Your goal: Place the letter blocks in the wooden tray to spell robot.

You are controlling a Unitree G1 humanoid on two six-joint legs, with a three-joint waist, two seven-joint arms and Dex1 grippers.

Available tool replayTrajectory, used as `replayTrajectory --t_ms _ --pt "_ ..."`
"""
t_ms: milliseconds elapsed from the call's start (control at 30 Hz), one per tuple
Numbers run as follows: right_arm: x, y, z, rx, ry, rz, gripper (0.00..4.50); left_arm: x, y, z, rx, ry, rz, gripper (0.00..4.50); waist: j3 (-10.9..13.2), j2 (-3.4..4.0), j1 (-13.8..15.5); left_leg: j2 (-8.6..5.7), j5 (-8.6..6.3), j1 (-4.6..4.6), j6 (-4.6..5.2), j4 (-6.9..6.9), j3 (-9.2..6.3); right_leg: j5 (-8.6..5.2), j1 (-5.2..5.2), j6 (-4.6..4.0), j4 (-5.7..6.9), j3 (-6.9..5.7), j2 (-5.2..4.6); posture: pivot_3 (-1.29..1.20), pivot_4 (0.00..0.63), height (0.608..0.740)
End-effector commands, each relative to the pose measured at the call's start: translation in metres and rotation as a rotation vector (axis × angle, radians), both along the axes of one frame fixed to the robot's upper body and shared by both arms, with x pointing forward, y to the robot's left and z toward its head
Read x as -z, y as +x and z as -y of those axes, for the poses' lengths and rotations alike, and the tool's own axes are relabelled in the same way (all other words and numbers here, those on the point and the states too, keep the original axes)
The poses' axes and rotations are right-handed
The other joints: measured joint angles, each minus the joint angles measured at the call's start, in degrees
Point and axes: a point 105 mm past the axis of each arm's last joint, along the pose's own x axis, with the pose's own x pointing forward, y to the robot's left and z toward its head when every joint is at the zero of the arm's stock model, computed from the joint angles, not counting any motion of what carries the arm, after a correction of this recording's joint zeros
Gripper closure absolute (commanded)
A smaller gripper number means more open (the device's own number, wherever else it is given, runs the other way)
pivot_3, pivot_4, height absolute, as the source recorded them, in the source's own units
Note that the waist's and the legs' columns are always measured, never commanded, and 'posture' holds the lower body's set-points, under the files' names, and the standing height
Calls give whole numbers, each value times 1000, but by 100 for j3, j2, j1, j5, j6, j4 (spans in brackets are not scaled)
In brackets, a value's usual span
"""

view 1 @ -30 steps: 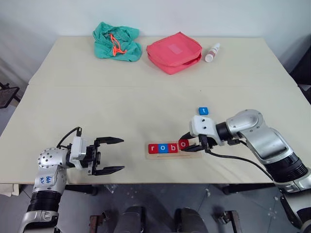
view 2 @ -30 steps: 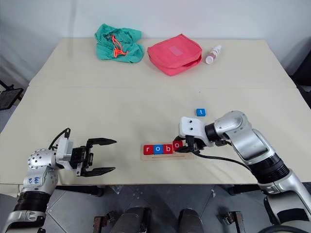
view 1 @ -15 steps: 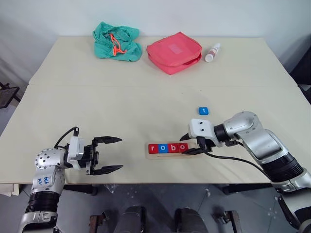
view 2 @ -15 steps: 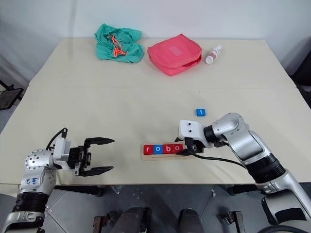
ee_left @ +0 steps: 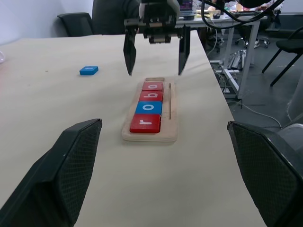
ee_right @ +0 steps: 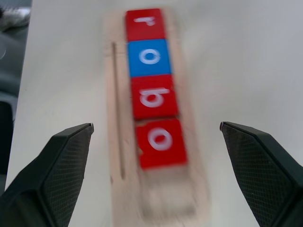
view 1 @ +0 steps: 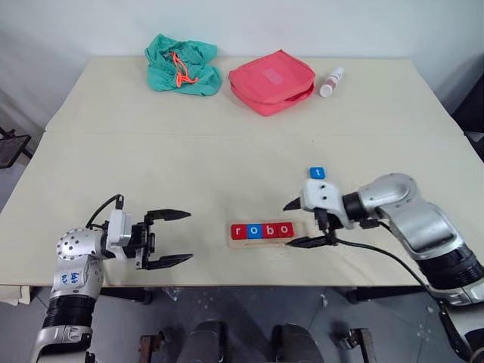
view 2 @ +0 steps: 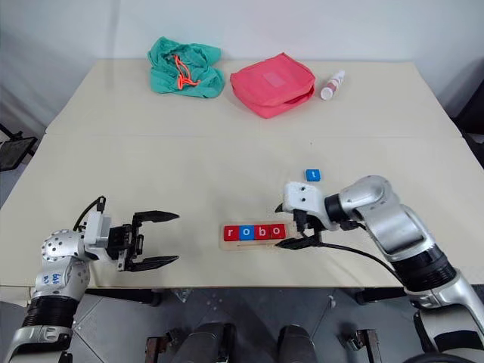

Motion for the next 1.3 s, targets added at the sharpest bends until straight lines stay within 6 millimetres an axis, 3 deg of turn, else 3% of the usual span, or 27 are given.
replayTrajectory --t_ms 33,267,433,867,1300 --pt "-17 11 25 137 64 51 29 -4 2 1 6 -4 28 0 0 0 -4 0 0 0 0 0 1 0 0 0 0 0 0 0 150 740" --pt "-25 45 70 487 205 165 29 -5 7 4 12 -14 26 0 0 0 -6 1 0 0 0 -1 5 0 -1 0 0 0 0 0 150 740" --pt "-22 70 85 719 328 260 29 -6 12 10 18 -25 27 0 -1 -1 -10 2 0 0 -1 -1 7 0 -1 0 2 -2 0 0 150 740" --pt "-6 114 78 1002 516 262 29 -11 13 13 34 -27 38 0 -1 -1 -47 2 1 -2 -1 -5 9 0 -13 0 10 0 0 0 150 740" --pt "11 111 56 999 542 216 29 -9 8 11 12 -30 39 0 -2 0 -159 2 1 -1 -1 -11 3 0 -16 0 16 1 1 0 150 740"
